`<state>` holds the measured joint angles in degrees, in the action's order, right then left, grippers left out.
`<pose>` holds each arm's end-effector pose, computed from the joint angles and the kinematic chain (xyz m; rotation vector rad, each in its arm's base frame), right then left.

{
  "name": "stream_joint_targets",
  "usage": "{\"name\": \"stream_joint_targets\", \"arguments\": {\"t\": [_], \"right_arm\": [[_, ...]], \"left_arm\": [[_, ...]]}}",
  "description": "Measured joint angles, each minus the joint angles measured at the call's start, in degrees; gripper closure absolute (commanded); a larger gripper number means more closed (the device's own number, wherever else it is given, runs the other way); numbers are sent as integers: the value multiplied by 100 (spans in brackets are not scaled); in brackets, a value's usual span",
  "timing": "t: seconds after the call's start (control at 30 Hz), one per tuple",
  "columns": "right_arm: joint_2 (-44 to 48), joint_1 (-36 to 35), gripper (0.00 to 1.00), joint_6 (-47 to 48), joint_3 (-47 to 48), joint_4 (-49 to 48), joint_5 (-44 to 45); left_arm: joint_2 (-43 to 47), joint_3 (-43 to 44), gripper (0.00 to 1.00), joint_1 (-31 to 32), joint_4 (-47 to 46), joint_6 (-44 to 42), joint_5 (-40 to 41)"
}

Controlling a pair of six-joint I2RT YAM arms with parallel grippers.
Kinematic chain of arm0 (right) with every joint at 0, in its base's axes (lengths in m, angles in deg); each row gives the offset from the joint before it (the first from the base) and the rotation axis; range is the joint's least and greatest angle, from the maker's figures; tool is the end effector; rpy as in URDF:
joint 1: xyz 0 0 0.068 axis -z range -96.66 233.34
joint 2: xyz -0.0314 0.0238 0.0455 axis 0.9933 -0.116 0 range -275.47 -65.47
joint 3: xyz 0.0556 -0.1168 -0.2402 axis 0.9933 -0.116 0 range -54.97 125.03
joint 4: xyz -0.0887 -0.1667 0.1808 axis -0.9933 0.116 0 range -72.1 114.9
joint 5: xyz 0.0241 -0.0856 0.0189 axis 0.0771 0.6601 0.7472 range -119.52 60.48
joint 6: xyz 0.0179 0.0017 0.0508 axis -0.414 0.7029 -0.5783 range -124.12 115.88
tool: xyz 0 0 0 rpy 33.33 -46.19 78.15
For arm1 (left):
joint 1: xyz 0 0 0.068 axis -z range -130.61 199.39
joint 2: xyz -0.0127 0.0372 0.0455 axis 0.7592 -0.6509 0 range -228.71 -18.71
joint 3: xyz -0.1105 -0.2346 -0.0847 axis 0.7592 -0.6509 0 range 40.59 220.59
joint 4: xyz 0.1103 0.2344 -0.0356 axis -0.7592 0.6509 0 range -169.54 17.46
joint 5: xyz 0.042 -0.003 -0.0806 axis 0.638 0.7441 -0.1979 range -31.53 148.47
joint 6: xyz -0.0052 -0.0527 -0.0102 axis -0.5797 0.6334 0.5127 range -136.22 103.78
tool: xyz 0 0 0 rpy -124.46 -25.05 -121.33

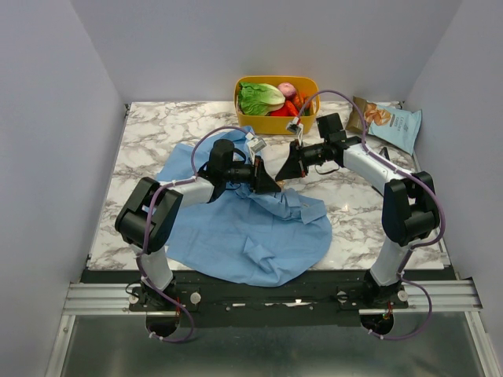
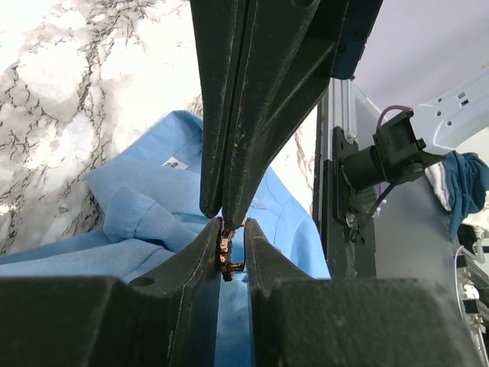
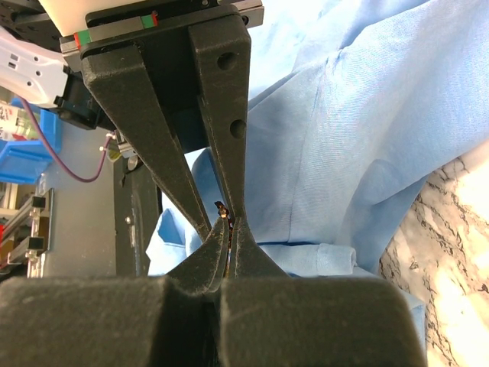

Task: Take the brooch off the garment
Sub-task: Close the brooch.

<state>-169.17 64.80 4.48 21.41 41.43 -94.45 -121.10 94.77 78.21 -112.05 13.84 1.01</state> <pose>0.3538 0.1527 0.2418 -0.9904 2.0015 1.4476 0.3135 -0.2067 0.2035 0.7607 1.8891 -1.5982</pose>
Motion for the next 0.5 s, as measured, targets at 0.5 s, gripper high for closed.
{"name": "stream_joint_targets", "arguments": {"t": [0.5], "right_arm": [[9, 0, 99, 4, 0, -98, 20]], "left_arm": [[-74, -4, 76, -66, -304, 326, -31]]}}
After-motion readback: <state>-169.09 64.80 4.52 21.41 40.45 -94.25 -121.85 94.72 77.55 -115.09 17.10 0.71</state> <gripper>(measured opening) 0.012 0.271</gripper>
